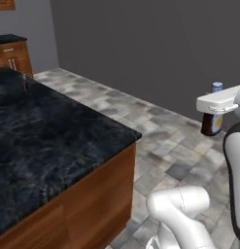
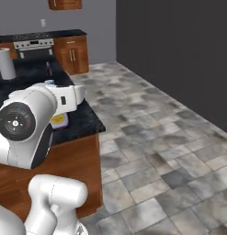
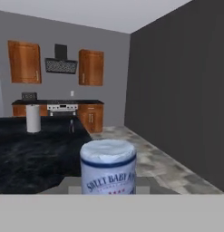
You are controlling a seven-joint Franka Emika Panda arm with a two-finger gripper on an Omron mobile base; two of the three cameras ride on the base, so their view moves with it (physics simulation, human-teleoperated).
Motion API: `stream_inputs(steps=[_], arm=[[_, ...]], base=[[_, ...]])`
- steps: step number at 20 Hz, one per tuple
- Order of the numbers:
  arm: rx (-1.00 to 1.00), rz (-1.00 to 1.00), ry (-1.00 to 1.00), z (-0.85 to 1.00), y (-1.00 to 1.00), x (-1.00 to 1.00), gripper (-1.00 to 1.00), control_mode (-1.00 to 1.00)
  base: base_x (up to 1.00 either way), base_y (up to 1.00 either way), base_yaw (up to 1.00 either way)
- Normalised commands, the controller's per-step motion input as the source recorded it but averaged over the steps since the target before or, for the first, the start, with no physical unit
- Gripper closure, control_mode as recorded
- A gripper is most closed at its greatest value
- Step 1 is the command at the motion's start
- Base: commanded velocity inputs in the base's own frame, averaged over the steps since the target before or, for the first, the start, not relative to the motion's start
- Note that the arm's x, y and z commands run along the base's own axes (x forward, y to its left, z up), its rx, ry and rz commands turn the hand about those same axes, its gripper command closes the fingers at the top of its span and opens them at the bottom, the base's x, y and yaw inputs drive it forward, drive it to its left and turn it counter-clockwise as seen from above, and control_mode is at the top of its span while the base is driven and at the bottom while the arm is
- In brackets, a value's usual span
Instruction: The dining table condiment station is running low on condiment bottle. Refill the condiment station by opening the cabinet and taking the condiment bottle from the cabinet and placing it on the dining table.
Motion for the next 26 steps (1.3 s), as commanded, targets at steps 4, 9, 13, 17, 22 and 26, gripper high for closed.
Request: stream_inputs(steps=[4, 9, 13, 17, 22, 26], arm=[[0.0, 0.0, 0.0, 0.0, 0.0, 0.0, 1.0, 1.0], [0.0, 0.0, 0.0, 0.0, 0.0, 0.0, 1.0, 1.0], [0.0, 0.0, 0.0, 0.0, 0.0, 0.0, 1.0, 1.0], [0.0, 0.0, 0.0, 0.0, 0.0, 0.0, 1.0, 1.0], [0.0, 0.0, 0.0, 0.0, 0.0, 0.0, 1.0, 1.0], [0.0, 0.0, 0.0, 0.0, 0.0, 0.0, 1.0, 1.0]], base=[[0.81, -1.0, 0.37], [0.77, -1.0, 0.4], [0.7, -1.0, 0.47], [0.68, -0.94, 0.52], [0.72, -0.9, 0.53], [0.84, -0.86, 0.53]])
